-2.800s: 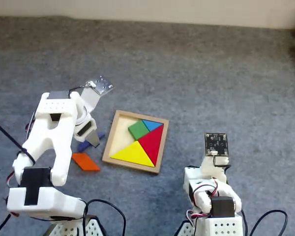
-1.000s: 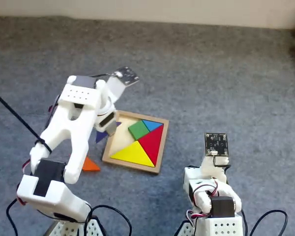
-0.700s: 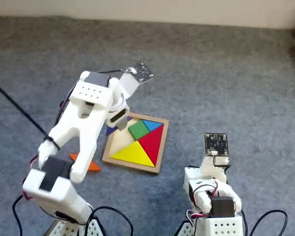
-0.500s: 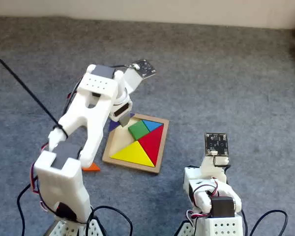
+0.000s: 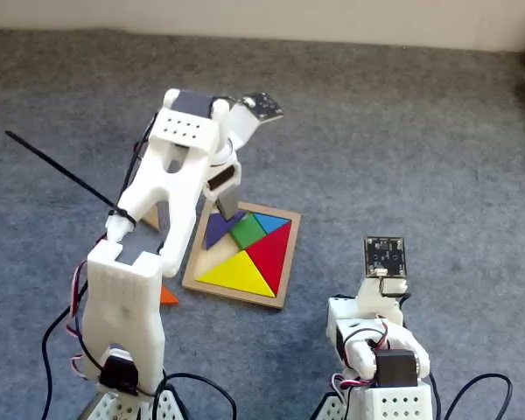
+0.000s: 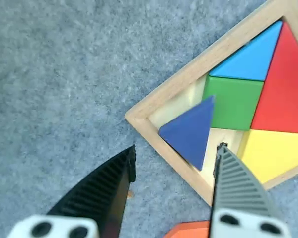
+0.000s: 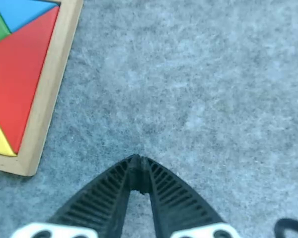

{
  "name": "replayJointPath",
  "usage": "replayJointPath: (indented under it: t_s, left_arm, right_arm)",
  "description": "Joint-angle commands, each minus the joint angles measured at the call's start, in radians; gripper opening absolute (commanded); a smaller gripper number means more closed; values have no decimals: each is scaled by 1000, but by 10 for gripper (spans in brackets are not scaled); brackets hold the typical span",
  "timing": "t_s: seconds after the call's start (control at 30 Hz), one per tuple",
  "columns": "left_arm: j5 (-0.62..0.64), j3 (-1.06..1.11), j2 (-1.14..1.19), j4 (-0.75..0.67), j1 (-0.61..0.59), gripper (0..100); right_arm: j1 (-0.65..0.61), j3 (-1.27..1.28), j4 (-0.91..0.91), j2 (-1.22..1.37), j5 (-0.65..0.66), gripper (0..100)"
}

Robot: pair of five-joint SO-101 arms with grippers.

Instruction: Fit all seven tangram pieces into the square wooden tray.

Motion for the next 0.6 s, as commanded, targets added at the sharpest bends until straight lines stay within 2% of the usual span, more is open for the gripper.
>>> replayJointPath:
  t_s: [0.0,0.43,0.57]
  left_arm:
    - [5,-64,-27,23,12,255]
    - [6,25,67,21,-19,252]
    - [6,24,119,-28,-38,252]
  right_arm:
    - [-8,148,4,-8,-8,5]
    - [-8,148,4,-8,-8,5]
    - [-8,148,4,-8,-8,5]
